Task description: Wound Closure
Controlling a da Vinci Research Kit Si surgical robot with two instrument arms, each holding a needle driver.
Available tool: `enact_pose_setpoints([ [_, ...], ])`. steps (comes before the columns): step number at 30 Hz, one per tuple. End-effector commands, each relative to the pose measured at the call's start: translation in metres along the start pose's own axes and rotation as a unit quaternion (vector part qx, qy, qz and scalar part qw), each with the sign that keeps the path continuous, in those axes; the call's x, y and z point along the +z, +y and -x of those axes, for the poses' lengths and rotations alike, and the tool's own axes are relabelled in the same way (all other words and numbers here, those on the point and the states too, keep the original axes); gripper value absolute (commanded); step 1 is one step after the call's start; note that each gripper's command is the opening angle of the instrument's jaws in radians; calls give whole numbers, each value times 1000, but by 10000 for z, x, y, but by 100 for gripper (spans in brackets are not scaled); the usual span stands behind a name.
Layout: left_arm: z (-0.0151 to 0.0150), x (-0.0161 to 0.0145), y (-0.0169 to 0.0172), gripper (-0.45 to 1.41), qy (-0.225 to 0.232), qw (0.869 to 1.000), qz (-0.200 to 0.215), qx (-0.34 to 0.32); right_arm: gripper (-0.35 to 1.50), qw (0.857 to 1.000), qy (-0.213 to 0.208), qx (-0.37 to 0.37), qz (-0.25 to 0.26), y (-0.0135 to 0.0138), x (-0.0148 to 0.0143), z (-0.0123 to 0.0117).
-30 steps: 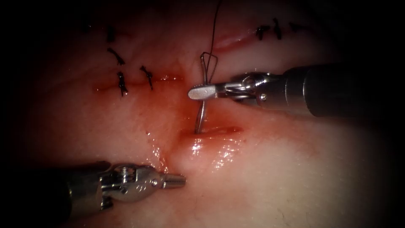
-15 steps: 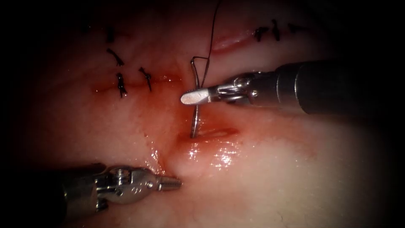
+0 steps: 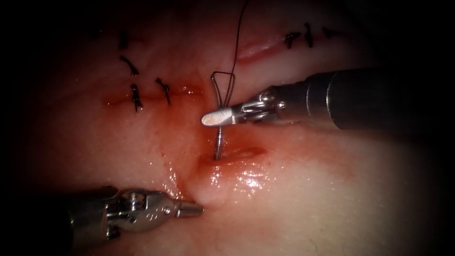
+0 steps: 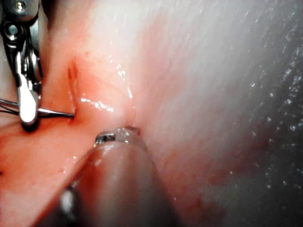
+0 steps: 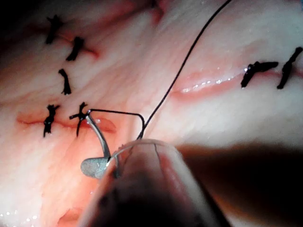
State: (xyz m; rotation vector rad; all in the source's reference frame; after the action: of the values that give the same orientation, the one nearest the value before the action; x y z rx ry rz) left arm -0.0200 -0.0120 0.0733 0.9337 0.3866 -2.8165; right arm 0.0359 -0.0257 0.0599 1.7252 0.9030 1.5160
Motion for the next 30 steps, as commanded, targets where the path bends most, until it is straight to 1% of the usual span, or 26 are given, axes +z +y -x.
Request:
enact_pose_setpoints([
  [1,-1,7,-2,-45,-1,1000,1,0,-35,1000,2,1,-3,3,15,-3],
  [5,-1,7,-2,-45,-1,1000,1,1,-35,1000,-1,23,-5,12,20,6],
  [8,0,7,-2,-45,-1,1000,1,1,-35,1000,-2,31,-6,14,20,11],
  [10,1,7,-2,-45,-1,1000,1,1,-35,999,-10,51,-3,15,23,25],
  [13,1,6,-2,-45,-1,1000,1,1,-35,998,-15,59,-1,17,26,31],
  [14,1,6,-2,-45,0,1000,1,2,-35,998,-18,67,6,19,28,37],
  [23,2,5,-2,-45,0,1000,2,2,-35,995,-26,99,6,24,32,47],
  [27,2,5,-2,-45,0,1000,2,2,-35,993,-34,116,4,30,36,59],
  [30,3,5,-2,-45,-1,1000,3,2,-35,992,-38,119,2,30,38,64],
])
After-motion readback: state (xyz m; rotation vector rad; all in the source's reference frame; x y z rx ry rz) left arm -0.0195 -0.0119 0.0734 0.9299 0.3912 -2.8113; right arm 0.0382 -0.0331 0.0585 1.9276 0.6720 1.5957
